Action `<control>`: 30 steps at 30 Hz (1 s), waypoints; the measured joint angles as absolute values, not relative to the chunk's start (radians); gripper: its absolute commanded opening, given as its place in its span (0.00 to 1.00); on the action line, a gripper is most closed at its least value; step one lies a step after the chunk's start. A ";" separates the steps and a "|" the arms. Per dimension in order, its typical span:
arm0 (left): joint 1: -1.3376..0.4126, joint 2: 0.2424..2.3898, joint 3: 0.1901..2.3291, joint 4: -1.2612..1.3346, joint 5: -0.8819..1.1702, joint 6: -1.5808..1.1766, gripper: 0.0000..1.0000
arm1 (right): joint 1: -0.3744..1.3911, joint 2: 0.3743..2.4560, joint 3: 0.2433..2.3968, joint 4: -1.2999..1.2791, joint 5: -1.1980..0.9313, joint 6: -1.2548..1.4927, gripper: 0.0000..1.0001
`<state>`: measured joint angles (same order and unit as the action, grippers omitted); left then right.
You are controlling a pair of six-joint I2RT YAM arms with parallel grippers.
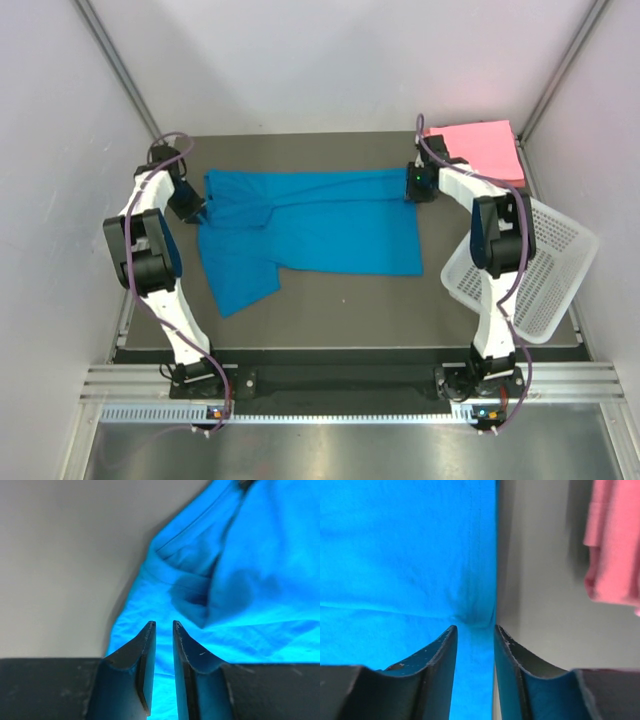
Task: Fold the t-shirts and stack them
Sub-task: Fold the tshirt
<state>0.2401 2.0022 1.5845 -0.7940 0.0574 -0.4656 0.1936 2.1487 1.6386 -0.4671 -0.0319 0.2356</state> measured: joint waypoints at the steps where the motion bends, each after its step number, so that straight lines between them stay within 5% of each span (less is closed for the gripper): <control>1: 0.237 2.002 1.599 -0.796 0.054 -0.464 0.25 | 0.194 2.144 1.639 -0.474 -0.029 0.238 0.36; 18: 0.098 2.178 1.773 -0.666 0.304 -0.444 0.27 | 0.194 2.099 1.657 -0.467 -0.081 0.292 0.16; 30: 0.186 2.283 1.861 -0.674 0.222 -0.507 0.31 | 0.194 2.156 1.656 -0.458 0.054 0.273 0.23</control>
<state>0.1856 2.2826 1.8614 -0.6739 0.2218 -0.5072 0.1936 2.1559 1.6558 -0.4576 0.0540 0.2726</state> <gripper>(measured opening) 0.301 0.200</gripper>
